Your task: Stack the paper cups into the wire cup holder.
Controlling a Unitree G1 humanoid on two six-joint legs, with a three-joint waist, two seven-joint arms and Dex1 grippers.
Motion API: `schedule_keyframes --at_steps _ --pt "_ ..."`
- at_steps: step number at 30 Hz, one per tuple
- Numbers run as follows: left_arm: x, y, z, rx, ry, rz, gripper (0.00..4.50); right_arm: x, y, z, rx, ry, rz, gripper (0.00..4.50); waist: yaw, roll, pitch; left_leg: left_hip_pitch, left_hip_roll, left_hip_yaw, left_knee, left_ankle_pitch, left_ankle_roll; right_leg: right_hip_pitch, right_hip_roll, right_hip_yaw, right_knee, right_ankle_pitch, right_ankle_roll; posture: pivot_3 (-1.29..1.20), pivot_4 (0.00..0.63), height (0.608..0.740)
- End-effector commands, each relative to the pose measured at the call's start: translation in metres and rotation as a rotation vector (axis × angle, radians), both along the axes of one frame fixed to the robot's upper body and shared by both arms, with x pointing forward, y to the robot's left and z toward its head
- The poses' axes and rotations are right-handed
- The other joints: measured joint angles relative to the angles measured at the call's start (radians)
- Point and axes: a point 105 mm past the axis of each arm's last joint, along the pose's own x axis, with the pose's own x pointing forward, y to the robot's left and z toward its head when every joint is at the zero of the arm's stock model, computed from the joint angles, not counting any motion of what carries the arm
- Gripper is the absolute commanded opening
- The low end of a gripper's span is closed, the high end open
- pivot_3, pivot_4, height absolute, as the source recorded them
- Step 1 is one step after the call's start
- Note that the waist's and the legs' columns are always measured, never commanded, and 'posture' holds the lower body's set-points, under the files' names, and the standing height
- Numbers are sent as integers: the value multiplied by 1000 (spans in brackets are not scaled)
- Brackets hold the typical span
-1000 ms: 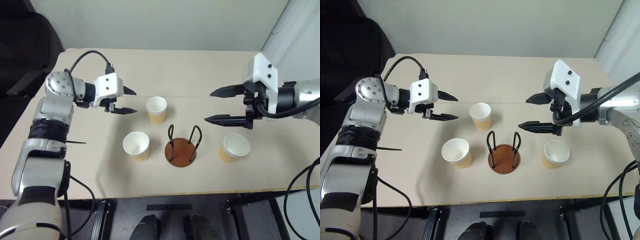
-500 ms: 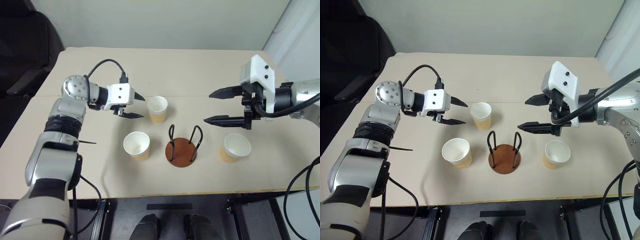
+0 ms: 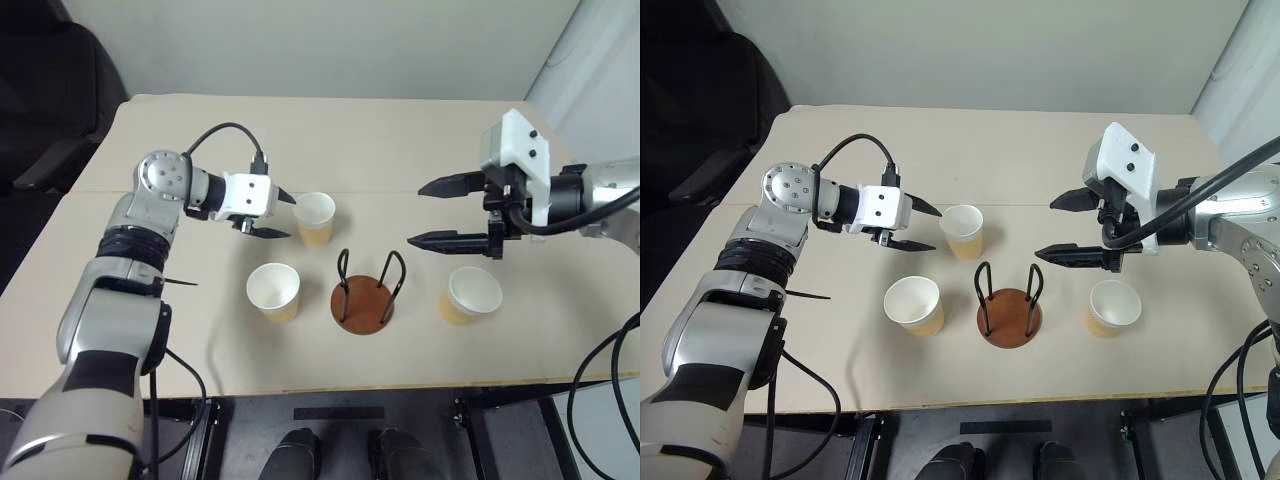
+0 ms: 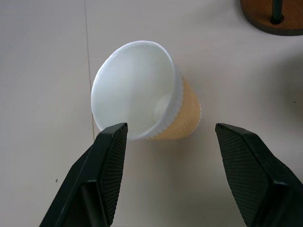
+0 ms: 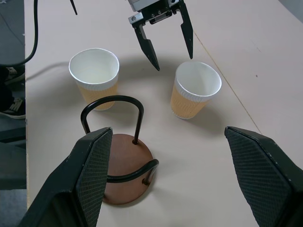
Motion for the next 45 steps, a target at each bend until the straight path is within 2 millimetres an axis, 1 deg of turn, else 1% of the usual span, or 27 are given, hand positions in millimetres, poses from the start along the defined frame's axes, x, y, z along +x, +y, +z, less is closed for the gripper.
schedule_keyframes --at_steps 1,15,18,25,26,31,39,42,45 --pt "1 -3 15 2 -50 -11 3185 -4 1 10 2 -51 13 3824 0 0 0 0 0 0 0 0 0 0 0 0 0 0 0 0 150 740" --pt "0 -1 13 1 -35 -7 3185 -3 2 10 -1 -53 21 3824 0 0 0 0 0 0 3 -1 1 0 0 0 0 0 0 0 150 740" --pt "0 -1 13 4 -31 -12 2658 -3 1 9 0 -53 19 3860 0 0 0 -1 0 0 4 -1 1 0 0 0 1 0 0 0 150 740" --pt "-6 -7 11 8 12 -63 175 -2 1 10 4 -55 15 3860 0 0 0 -3 0 0 9 -2 3 0 0 -1 1 0 1 0 150 740" --pt "-8 -8 10 10 15 -75 41 -2 1 11 5 -55 15 3860 0 0 0 -3 0 0 10 -2 3 0 0 -1 1 1 1 0 150 740" --pt "-13 -10 5 22 42 -113 41 -2 0 11 8 -54 12 3860 1 0 0 -4 0 0 12 -2 3 0 0 -1 1 1 3 0 150 740" --pt "-15 -9 8 17 45 -115 41 -1 0 11 6 -54 10 3860 1 0 0 -4 0 0 12 -2 4 0 0 -1 1 2 3 0 150 740" --pt "-14 -7 9 17 43 -107 41 0 -1 11 6 -55 10 3860 1 0 0 -4 0 0 12 -2 4 0 0 -1 1 2 3 0 150 740" --pt "-9 -3 14 6 13 -55 41 0 -1 12 6 -56 9 3860 1 0 0 -4 0 0 12 -2 4 0 0 0 1 2 3 0 150 740"
